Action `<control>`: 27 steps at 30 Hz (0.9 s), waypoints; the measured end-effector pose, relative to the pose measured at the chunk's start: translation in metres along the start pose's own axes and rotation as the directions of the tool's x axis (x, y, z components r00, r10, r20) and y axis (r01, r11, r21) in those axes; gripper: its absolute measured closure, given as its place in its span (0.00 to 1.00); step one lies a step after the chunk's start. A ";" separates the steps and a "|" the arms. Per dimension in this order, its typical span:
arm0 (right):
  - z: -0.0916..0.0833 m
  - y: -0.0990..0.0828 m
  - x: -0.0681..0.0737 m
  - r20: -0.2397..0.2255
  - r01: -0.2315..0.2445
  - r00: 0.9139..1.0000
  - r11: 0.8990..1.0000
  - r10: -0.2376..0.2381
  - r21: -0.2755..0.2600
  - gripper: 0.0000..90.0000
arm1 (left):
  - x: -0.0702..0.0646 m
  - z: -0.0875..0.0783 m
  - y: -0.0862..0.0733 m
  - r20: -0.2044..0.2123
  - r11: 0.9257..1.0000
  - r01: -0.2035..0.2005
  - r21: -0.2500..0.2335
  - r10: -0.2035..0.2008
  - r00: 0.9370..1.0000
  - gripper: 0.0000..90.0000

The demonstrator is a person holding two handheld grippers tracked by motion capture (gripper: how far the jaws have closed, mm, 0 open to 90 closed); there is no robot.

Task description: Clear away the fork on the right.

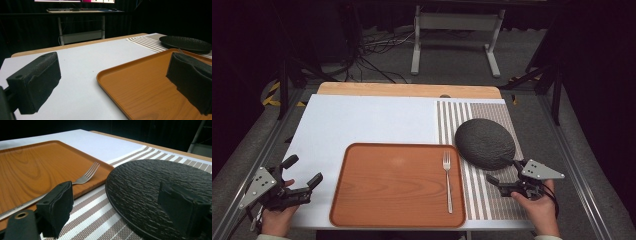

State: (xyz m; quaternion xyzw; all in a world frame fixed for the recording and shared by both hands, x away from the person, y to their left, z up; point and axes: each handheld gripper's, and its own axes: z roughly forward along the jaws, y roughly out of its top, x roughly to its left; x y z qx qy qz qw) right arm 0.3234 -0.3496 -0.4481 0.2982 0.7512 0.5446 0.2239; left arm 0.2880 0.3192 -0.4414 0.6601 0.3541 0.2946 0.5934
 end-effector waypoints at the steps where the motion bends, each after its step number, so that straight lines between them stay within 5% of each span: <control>1: 0.000 -0.001 0.000 0.001 -0.002 1.000 1.000 0.002 0.002 0.16 | 0.000 0.000 0.000 0.002 1.000 -0.001 0.002 0.001 1.000 0.00; 27: 0.001 -0.003 0.002 0.015 -0.036 0.999 0.999 0.036 0.008 0.16 | 0.005 0.001 -0.003 0.006 0.999 0.038 0.004 -0.038 0.999 0.00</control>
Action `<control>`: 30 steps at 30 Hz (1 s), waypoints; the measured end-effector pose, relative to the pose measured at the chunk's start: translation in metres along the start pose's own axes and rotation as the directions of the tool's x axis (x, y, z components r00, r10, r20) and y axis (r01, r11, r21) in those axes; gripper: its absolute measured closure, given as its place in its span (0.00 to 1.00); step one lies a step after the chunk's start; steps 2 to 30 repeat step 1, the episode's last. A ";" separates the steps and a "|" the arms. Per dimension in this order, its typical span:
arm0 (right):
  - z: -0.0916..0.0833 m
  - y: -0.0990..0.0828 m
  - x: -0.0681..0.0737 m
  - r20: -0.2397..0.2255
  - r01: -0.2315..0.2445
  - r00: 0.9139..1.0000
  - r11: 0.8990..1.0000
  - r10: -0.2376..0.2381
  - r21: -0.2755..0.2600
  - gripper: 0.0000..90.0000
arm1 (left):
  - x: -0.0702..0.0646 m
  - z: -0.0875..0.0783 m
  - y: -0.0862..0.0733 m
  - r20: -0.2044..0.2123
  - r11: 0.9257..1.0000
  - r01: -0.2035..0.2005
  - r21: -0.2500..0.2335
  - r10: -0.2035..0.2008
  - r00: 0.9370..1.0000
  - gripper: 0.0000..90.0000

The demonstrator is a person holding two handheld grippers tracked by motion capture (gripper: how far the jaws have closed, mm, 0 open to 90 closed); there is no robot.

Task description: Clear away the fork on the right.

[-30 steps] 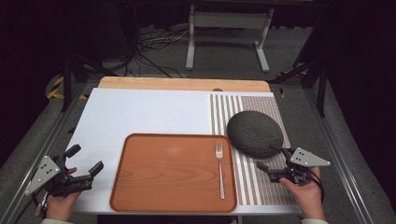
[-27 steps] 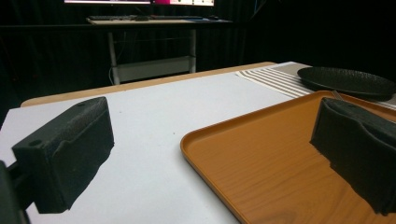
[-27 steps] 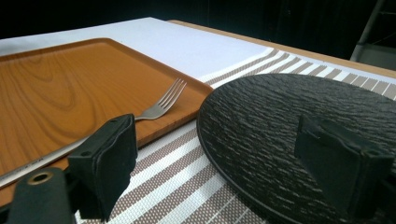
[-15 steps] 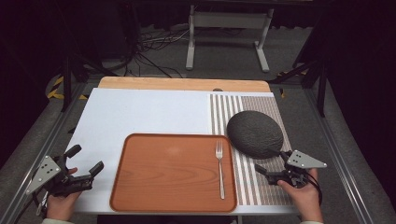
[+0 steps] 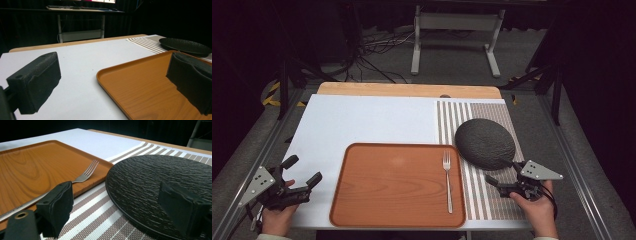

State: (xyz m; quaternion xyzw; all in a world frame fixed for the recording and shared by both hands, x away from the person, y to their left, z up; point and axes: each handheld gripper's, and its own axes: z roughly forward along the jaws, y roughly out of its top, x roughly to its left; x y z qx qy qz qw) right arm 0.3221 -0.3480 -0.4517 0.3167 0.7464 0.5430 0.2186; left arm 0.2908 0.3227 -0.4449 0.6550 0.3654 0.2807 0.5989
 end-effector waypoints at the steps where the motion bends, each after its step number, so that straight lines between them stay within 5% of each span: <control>1: 0.000 0.000 0.000 -0.002 -0.002 1.000 1.000 0.002 -0.005 0.16 | 0.000 0.000 0.000 0.000 1.000 0.001 0.001 -0.001 1.000 0.00; 30: 0.000 0.000 0.000 -0.002 -0.002 1.000 1.000 0.002 -0.005 0.16 | 0.000 0.000 0.000 0.000 1.000 0.001 0.001 -0.001 1.000 0.00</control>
